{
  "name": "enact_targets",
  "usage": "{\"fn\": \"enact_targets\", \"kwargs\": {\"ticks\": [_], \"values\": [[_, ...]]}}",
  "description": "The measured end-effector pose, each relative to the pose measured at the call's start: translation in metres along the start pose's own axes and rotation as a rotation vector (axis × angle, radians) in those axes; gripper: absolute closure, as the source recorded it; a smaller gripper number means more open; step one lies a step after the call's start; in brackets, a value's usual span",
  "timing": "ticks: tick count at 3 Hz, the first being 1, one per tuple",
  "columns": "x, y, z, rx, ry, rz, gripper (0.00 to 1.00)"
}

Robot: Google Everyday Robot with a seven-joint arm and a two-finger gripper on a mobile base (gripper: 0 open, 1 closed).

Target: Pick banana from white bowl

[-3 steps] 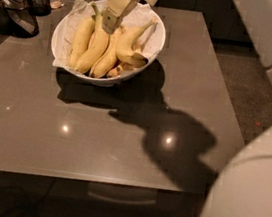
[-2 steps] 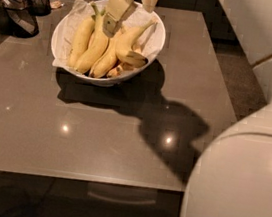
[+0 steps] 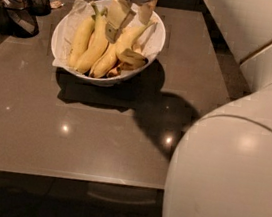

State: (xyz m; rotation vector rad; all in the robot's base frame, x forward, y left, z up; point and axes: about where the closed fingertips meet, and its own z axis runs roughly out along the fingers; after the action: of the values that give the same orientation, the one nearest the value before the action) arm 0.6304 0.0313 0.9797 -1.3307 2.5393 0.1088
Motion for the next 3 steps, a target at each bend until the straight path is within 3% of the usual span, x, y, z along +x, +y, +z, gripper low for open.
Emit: {"fn": "enact_targets", "kwargs": {"ticks": [3], "values": [[0.009,-0.005,0.029,-0.054,0.054,0.031,0.31]]}}
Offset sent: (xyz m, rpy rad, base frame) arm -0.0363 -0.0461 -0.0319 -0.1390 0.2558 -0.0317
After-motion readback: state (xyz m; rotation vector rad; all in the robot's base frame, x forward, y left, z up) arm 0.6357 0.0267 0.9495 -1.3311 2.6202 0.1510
